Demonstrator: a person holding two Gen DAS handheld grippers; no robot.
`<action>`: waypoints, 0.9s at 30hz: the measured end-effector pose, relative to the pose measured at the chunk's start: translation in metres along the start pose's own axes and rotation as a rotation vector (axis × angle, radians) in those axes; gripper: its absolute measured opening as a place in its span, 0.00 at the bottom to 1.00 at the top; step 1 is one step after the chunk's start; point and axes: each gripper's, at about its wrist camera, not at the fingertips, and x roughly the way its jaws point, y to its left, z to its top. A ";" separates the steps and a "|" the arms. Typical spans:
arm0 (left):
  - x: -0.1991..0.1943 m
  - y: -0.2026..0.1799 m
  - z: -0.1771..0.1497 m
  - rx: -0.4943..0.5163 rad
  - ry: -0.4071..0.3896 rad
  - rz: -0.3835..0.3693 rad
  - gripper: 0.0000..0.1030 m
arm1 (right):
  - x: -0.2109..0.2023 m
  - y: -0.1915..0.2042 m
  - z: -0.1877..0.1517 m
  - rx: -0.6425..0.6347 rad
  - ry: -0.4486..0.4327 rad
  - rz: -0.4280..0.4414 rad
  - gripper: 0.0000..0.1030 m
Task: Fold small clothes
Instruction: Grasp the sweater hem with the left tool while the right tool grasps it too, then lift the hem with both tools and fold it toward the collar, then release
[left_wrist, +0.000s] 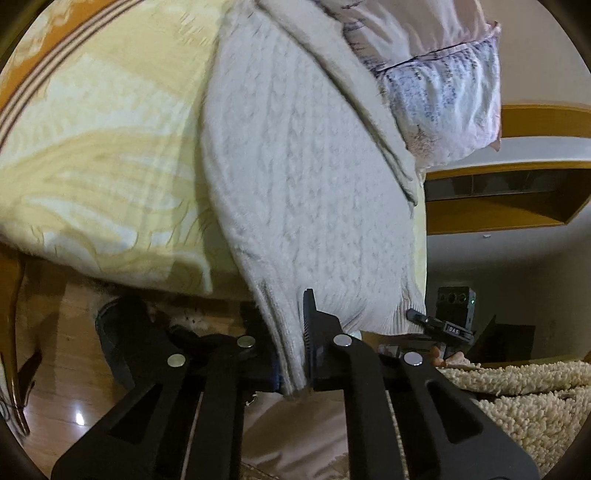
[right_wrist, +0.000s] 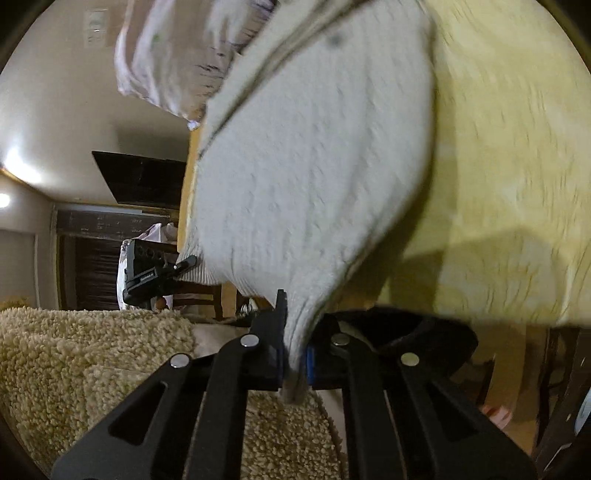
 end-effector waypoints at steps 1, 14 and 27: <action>-0.003 -0.003 0.003 0.012 -0.008 -0.003 0.08 | -0.006 0.005 0.004 -0.025 -0.032 -0.004 0.07; -0.052 -0.024 0.077 0.046 -0.305 -0.158 0.07 | -0.071 0.049 0.067 -0.217 -0.467 -0.115 0.07; -0.051 -0.056 0.156 0.085 -0.442 -0.283 0.07 | -0.082 0.076 0.114 -0.281 -0.629 -0.062 0.07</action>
